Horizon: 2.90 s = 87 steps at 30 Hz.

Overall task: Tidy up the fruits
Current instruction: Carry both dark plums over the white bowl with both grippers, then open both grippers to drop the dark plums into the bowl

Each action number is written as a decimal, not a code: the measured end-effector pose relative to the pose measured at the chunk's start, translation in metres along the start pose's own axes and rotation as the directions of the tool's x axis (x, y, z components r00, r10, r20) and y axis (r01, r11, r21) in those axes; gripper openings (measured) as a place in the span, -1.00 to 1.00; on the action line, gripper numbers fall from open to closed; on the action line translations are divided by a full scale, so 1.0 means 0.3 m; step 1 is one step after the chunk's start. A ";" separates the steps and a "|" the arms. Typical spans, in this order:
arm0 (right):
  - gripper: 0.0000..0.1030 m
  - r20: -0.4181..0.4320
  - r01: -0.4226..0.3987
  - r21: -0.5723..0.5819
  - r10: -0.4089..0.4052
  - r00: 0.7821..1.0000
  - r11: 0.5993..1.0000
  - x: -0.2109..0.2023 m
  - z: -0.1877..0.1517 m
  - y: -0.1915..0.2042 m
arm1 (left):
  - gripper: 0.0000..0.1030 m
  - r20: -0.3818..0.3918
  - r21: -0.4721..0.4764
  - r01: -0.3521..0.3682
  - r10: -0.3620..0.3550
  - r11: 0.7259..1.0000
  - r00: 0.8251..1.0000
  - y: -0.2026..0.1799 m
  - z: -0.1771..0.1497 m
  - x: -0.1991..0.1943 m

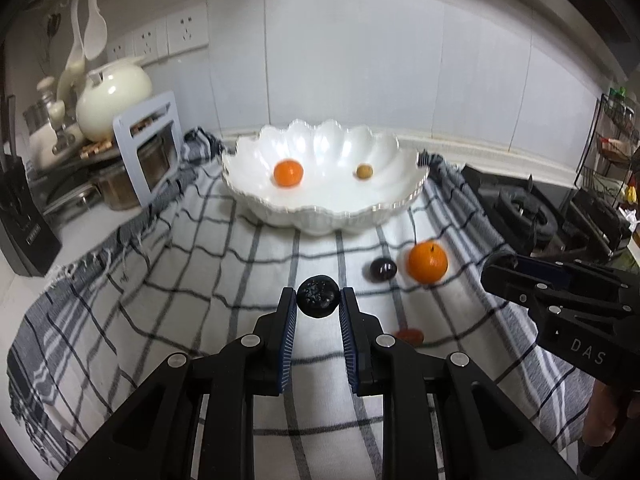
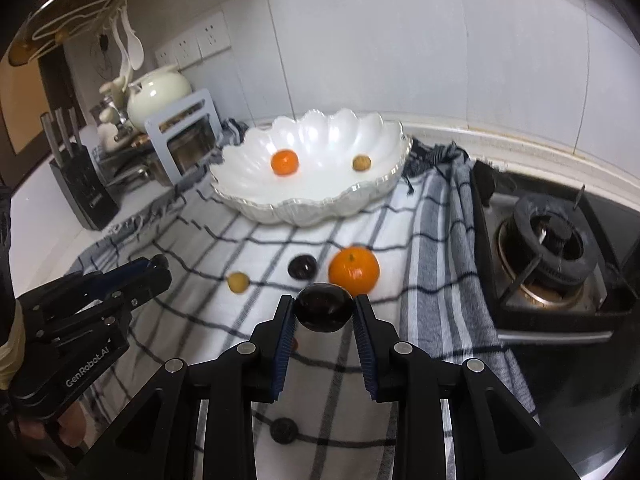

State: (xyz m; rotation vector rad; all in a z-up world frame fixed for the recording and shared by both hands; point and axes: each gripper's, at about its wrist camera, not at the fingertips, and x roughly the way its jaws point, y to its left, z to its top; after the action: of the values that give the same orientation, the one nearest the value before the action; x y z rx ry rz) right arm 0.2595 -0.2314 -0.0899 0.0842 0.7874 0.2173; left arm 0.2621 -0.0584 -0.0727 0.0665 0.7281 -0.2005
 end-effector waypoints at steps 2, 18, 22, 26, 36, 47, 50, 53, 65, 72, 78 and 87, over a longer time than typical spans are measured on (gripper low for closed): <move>-0.39 0.019 -0.003 -0.006 0.003 1.000 1.000 -0.014 0.014 0.007 | -0.56 0.022 0.002 -0.001 0.001 1.000 1.000 0.002 0.014 -0.015; -0.39 0.153 -0.022 -0.031 0.027 0.988 0.999 -0.074 0.151 0.043 | -0.56 0.157 0.007 -0.017 0.015 1.000 0.987 0.024 0.137 -0.076; -0.39 0.182 -0.020 -0.038 0.027 0.983 0.999 -0.076 0.191 0.046 | -0.56 0.193 0.006 -0.027 0.025 1.000 0.981 0.031 0.175 -0.085; -0.39 0.210 -0.018 -0.040 0.026 0.977 0.999 -0.075 0.236 0.044 | -0.56 0.219 0.010 -0.033 0.030 0.999 0.975 0.035 0.208 -0.085; -0.39 0.240 -0.005 -0.047 0.016 0.971 0.999 -0.039 0.342 0.047 | -0.56 0.267 0.022 -0.051 0.043 0.998 0.963 0.051 0.306 -0.061; -0.39 0.204 -0.005 -0.054 0.016 0.979 0.999 0.060 0.441 0.044 | -0.56 0.247 0.023 -0.054 0.047 0.998 0.968 0.083 0.393 0.024; -0.39 0.183 0.005 -0.057 0.005 0.983 0.998 0.101 0.465 0.041 | -0.56 0.229 0.017 -0.049 0.044 0.999 0.973 0.095 0.415 0.061; -0.39 0.162 0.019 -0.060 -0.009 0.987 0.998 0.140 0.484 0.036 | -0.56 0.208 0.017 -0.052 0.047 0.999 0.977 0.107 0.433 0.103; -0.39 0.030 0.021 -0.011 -0.021 0.999 1.000 0.320 0.529 -0.023 | -0.56 0.087 0.047 -0.044 0.039 0.998 0.995 0.122 0.460 0.282; -0.39 -0.053 0.031 0.011 -0.031 0.998 0.999 0.426 0.529 -0.052 | -0.56 -0.009 0.028 -0.020 0.020 0.999 1.000 0.135 0.461 0.400; -0.39 -0.095 0.053 -0.002 -0.053 0.994 0.999 0.482 0.522 -0.058 | -0.56 -0.086 0.018 0.004 -0.003 1.000 0.996 0.141 0.458 0.489; -0.39 -0.149 0.062 0.002 -0.061 0.987 0.998 0.536 0.512 -0.076 | -0.56 -0.166 0.023 0.022 -0.018 1.000 0.986 0.133 0.448 0.565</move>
State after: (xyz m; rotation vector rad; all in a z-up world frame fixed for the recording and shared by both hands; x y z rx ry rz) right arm 0.4824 -0.2167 -0.0968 0.0503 0.9380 0.1640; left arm 0.4817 -0.0637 -0.0858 0.1001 0.8929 -0.2245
